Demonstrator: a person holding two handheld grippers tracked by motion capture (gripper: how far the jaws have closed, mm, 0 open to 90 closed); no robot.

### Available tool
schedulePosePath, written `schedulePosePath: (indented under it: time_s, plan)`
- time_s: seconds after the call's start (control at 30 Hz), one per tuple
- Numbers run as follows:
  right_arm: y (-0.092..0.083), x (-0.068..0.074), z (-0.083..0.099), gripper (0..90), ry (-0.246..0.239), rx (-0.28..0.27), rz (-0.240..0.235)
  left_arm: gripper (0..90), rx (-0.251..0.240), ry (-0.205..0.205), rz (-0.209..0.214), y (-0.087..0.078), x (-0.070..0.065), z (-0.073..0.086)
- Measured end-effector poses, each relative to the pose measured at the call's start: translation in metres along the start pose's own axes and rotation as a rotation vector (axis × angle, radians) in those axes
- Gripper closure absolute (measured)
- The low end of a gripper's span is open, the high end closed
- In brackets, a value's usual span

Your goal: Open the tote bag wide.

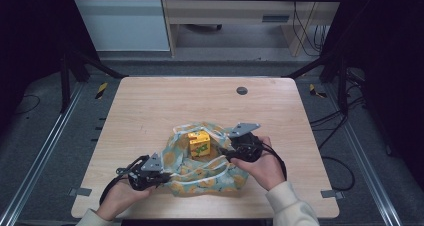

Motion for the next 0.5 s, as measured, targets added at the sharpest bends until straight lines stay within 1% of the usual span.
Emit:
schedulePosePath:
  time_s: [0.03, 0.07, 0.1, 0.13, 0.2, 0.23, 0.27, 0.3, 0.33, 0.37, 0.47, 0.5]
  plan:
    - [0.000, 0.000, 0.000, 46.9, 0.000, 0.000, 0.000, 88.4, 0.000, 0.000, 0.000, 0.000, 0.000, 0.000]
    - [0.013, -0.001, -0.001, 58.9, -0.011, 0.023, -0.009, 88.4, 0.002, 0.003, -0.004, 0.000, 0.001, 0.000]
    - [0.016, -0.002, -0.001, 67.8, -0.013, 0.027, -0.008, 88.4, 0.002, 0.001, -0.005, 0.000, 0.001, 0.000]
    - [0.019, -0.004, -0.003, 74.4, -0.010, 0.025, -0.015, 88.4, 0.002, 0.001, -0.005, 0.000, 0.001, 0.000]
    - [0.025, -0.011, -0.008, 84.6, 0.005, 0.016, -0.001, 88.4, -0.001, 0.001, -0.011, 0.000, 0.002, -0.001]
    - [0.025, -0.011, -0.008, 84.6, 0.005, 0.016, -0.001, 88.4, -0.002, 0.003, -0.015, 0.000, 0.003, -0.002]
    - [0.028, -0.020, -0.017, 89.3, 0.016, -0.001, 0.022, 88.4, -0.011, 0.003, -0.022, 0.000, 0.004, -0.004]
    - [0.030, -0.025, -0.023, 89.7, 0.033, -0.008, 0.032, 88.3, -0.022, 0.005, -0.034, -0.001, 0.005, -0.008]
    - [0.031, -0.029, -0.028, 90.0, 0.053, -0.019, 0.036, 88.3, -0.025, 0.004, -0.037, -0.002, 0.006, -0.010]
    - [0.031, -0.029, -0.028, 90.0, 0.053, -0.019, 0.036, 88.3, -0.025, 0.004, -0.037, -0.002, 0.006, -0.010]
    - [0.037, -0.039, -0.043, 90.0, 0.074, -0.039, 0.042, 88.3, -0.034, 0.004, -0.047, -0.002, 0.007, -0.012]
    - [0.044, -0.044, -0.051, 90.0, 0.084, -0.046, 0.042, 88.3, -0.030, 0.004, -0.044, -0.001, 0.007, -0.012]
Point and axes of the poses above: each handheld gripper's, and its own axes: y roughly forward along the jaws, z roughly out of its underside, x roughly to its left, the point moved 9 cm from there along y, roughly forward along the jaws, and after that the axes turned 7 degrees about z, right-handed, at the moved point
